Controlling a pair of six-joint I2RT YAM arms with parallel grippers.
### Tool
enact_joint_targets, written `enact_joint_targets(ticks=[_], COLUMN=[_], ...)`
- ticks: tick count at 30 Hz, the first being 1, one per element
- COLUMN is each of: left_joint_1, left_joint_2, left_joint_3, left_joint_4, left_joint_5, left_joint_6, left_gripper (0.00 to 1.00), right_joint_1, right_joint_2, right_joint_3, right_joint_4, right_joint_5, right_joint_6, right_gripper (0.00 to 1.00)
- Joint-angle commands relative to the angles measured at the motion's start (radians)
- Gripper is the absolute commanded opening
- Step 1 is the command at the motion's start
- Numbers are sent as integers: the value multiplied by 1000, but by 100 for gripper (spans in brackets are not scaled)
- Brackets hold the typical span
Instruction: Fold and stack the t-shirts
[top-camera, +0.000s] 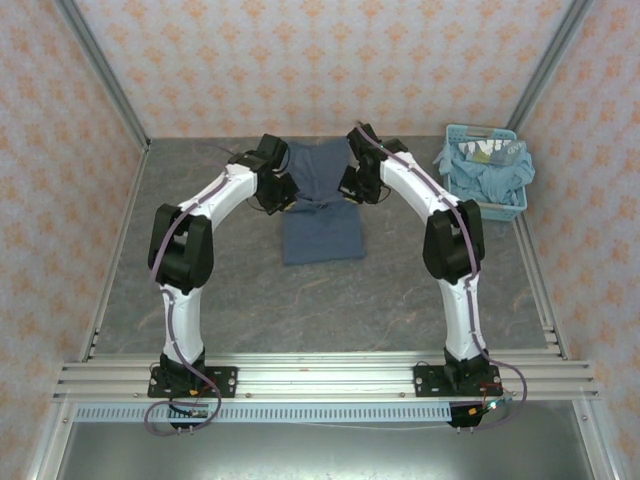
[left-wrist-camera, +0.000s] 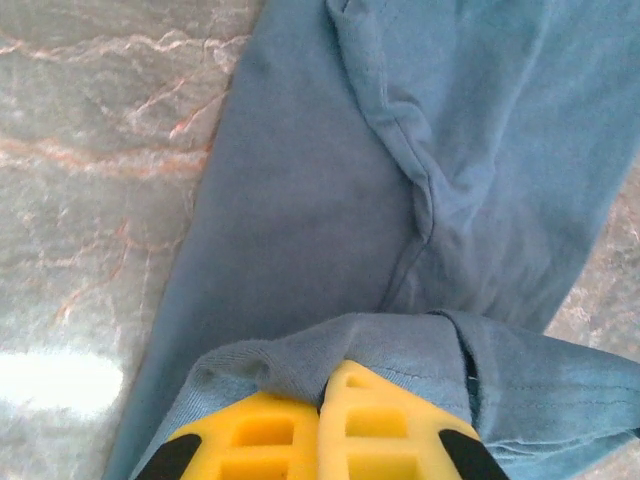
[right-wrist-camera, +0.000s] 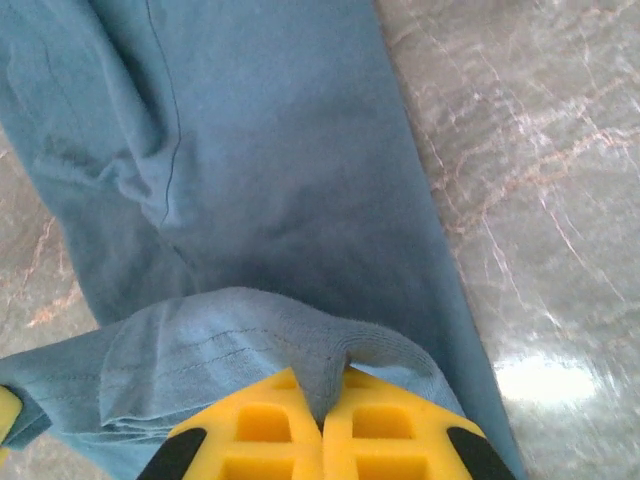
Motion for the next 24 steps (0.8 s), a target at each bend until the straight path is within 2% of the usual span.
enact_joint_targets(ticks=[1, 2, 4, 6, 8, 11, 13, 18, 22, 24], left_joint_1=[21, 26, 38, 47, 49, 49, 49, 15, -51, -85], left_joint_2=[55, 78, 106, 96, 61, -42, -137, -384, -482, -487], left_joint_3=[87, 115, 160, 179, 173, 75, -61, -490, -732, -797], left_joint_4=[-44, -52, -58, -25, 1, 31, 73, 211, 366, 429], left_joint_5=[3, 2, 4, 16, 14, -9, -15, 44, 91, 98], left_joint_6=[28, 34, 39, 44, 61, 71, 45, -123, -286, -347], left_gripper=[0, 2, 19, 38, 49, 52, 52, 50, 51, 56], right_joint_1=[-13, -18, -30, -44, -57, -63, -63, -56, -54, -51], right_joint_2=[70, 95, 133, 157, 165, 130, 65, -220, -399, -460], right_joint_3=[88, 119, 175, 236, 297, 322, 228, -250, -582, -707], right_joint_4=[-34, -40, -40, -51, -88, -146, -126, 74, 229, 296], right_joint_5=[4, 6, -9, -13, -15, 8, 9, -18, -101, -148], right_joint_6=[-24, -30, -49, -67, -82, -108, -105, -63, 0, 28], right_gripper=[0, 7, 27, 42, 47, 52, 53, 56, 58, 60])
